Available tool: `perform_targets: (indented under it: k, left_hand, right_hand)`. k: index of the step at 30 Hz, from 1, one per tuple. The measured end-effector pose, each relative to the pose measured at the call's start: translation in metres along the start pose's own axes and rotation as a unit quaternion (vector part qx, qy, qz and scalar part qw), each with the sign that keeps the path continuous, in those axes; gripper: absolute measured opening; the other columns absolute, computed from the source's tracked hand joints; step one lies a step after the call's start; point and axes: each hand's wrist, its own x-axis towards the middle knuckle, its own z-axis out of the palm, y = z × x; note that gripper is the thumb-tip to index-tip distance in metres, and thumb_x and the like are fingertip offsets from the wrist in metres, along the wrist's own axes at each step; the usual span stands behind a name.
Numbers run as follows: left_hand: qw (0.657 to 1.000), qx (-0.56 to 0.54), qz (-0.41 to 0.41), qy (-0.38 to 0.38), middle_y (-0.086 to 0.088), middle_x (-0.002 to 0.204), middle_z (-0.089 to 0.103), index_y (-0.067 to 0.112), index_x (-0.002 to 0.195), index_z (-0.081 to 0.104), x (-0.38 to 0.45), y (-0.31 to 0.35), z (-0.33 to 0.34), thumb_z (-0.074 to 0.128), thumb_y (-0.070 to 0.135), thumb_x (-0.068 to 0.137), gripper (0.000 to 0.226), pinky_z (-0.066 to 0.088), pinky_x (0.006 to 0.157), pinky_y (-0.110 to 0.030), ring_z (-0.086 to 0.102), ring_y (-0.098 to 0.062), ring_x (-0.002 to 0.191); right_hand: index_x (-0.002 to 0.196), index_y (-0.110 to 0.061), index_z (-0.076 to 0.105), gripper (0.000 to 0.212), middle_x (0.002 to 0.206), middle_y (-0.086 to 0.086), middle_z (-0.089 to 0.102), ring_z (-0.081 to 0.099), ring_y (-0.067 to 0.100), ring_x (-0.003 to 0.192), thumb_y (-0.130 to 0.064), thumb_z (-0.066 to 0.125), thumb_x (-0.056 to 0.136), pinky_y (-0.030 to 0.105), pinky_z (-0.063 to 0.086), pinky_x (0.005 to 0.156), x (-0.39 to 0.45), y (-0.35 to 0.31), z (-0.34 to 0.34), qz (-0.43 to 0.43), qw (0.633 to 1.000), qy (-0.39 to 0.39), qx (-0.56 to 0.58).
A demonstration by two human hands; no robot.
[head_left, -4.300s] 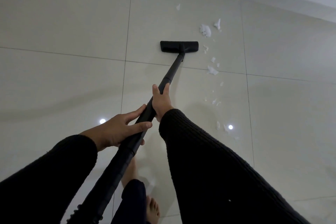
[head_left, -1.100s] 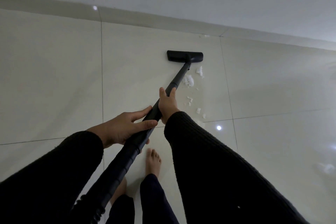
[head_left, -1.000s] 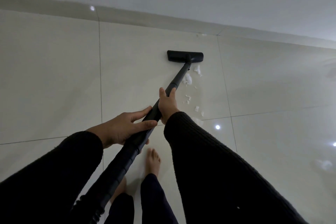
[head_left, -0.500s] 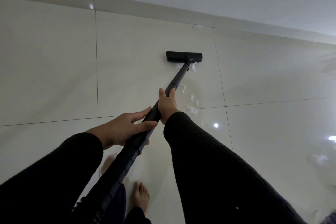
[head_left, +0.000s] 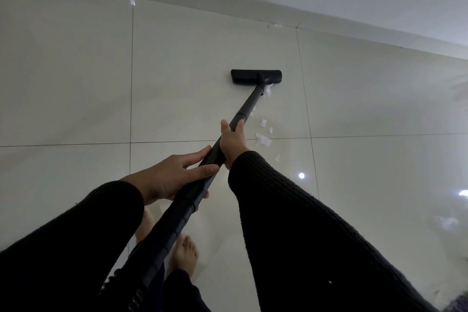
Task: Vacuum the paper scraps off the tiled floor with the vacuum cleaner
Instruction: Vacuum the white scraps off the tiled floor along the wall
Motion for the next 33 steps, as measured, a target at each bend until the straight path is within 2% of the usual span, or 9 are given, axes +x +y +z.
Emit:
perform_targets:
  k: [4, 9, 13, 17, 21, 26, 33]
  left_hand:
    - [1.000, -0.013, 0.004, -0.007, -0.001, 0.067, 0.072, 0.039, 0.144, 0.036, -0.005, -0.006, 0.011, 0.070, 0.042, 0.069, 0.082, 0.056, 0.053, -0.031, 0.069, -0.019, 0.062]
    - [1.000, -0.009, -0.011, -0.017, -0.007, 0.064, 0.071, 0.041, 0.144, 0.033, -0.013, -0.014, 0.023, 0.065, 0.038, 0.080, 0.071, 0.054, 0.049, -0.027, 0.065, -0.018, 0.050]
    - [0.999, 0.013, -0.021, -0.021, -0.010, 0.070, 0.072, 0.044, 0.144, 0.030, -0.018, -0.022, 0.024, 0.064, 0.042, 0.080, 0.072, 0.056, 0.053, -0.030, 0.067, -0.022, 0.056]
    - [0.999, 0.022, -0.019, -0.025, -0.010, 0.072, 0.072, 0.044, 0.145, 0.030, -0.022, -0.038, 0.023, 0.068, 0.048, 0.070, 0.084, 0.059, 0.062, -0.036, 0.067, -0.028, 0.065]
    - [0.999, 0.021, -0.022, -0.025, -0.011, 0.069, 0.072, 0.044, 0.144, 0.029, -0.031, -0.052, 0.030, 0.065, 0.045, 0.074, 0.080, 0.056, 0.054, -0.029, 0.066, -0.024, 0.052]
    - [0.999, 0.027, -0.023, -0.030, -0.010, 0.070, 0.072, 0.043, 0.145, 0.029, -0.045, -0.069, 0.038, 0.065, 0.047, 0.072, 0.081, 0.057, 0.057, -0.030, 0.066, -0.020, 0.052]
    - [0.998, 0.053, -0.018, -0.024, -0.004, 0.068, 0.072, 0.042, 0.145, 0.029, -0.063, -0.092, 0.051, 0.061, 0.041, 0.085, 0.069, 0.054, 0.057, -0.028, 0.068, -0.012, 0.051]
  right_hand:
    - [0.154, -0.042, -0.005, 0.070, 0.156, 0.006, 0.034, 0.044, 0.034, 0.134, -0.051, 0.038, 0.100, 0.055, 0.039, 0.110, -0.006, 0.010, -0.011, 0.006, 1.000, 0.003, -0.006]
    - [0.154, -0.043, -0.004, 0.069, 0.156, 0.006, 0.035, 0.043, 0.035, 0.134, -0.051, 0.038, 0.100, 0.056, 0.039, 0.110, -0.012, 0.024, -0.017, 0.008, 1.000, 0.014, -0.009]
    - [0.154, -0.042, -0.004, 0.071, 0.159, 0.006, 0.030, 0.042, 0.036, 0.136, -0.050, 0.040, 0.100, 0.055, 0.041, 0.110, -0.018, 0.036, -0.016, 0.005, 1.000, 0.007, 0.000]
    - [0.155, -0.040, -0.004, 0.071, 0.160, 0.007, 0.029, 0.041, 0.035, 0.137, -0.049, 0.040, 0.100, 0.054, 0.040, 0.111, -0.026, 0.051, -0.011, 0.004, 1.000, 0.008, 0.014]
    - [0.155, -0.038, -0.004, 0.071, 0.161, 0.005, 0.027, 0.038, 0.033, 0.140, -0.048, 0.040, 0.101, 0.051, 0.037, 0.114, -0.033, 0.068, -0.010, -0.003, 1.000, 0.009, 0.013]
    - [0.155, -0.040, -0.004, 0.071, 0.160, 0.005, 0.030, 0.040, 0.034, 0.138, -0.050, 0.040, 0.100, 0.053, 0.039, 0.112, -0.047, 0.089, -0.009, 0.005, 1.000, 0.012, 0.012]
    - [0.154, -0.041, -0.005, 0.071, 0.158, 0.006, 0.032, 0.043, 0.034, 0.136, -0.049, 0.040, 0.100, 0.053, 0.041, 0.110, -0.067, 0.116, -0.009, 0.007, 1.000, 0.013, 0.018]
